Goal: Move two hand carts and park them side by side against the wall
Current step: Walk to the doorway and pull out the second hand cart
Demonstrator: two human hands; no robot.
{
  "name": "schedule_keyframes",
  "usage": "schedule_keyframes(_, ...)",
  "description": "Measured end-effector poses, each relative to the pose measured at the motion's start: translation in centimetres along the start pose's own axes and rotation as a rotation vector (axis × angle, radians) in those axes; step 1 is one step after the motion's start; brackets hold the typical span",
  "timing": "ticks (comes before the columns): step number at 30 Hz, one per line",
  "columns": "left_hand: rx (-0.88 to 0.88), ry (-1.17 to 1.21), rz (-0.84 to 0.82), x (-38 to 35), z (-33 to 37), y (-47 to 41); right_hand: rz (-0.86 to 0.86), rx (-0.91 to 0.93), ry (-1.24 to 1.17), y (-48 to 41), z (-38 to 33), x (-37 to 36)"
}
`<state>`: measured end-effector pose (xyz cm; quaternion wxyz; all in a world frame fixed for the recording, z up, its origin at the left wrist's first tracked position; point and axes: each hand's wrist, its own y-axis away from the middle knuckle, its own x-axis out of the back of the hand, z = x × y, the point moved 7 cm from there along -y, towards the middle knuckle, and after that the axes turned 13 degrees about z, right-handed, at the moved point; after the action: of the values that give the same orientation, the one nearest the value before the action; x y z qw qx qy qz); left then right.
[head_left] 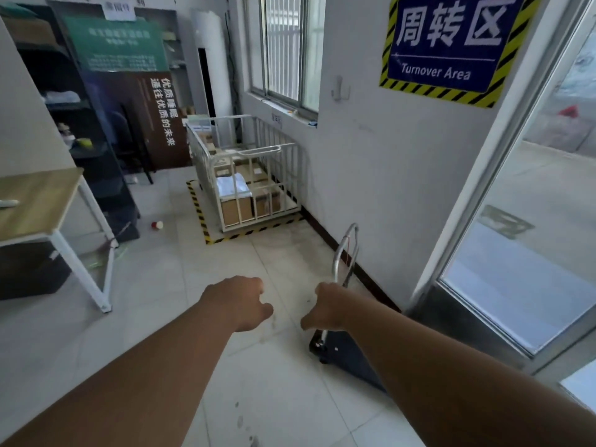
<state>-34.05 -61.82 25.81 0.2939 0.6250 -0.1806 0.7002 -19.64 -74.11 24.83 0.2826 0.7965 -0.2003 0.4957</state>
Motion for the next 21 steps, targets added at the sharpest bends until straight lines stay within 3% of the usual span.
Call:
schedule_keyframes(7, -0.129, -0.020, -0.049, 0.9, -3.7, -12.5, 0.064, -0.123, -0.009, -10.5, -3.1, 1.8)
schedule_keyframes(21, -0.348, -0.020, -0.036, 4.5, -1.1, -38.3, 0.127, -0.304, -0.023, -34.6, -4.8, 4.7)
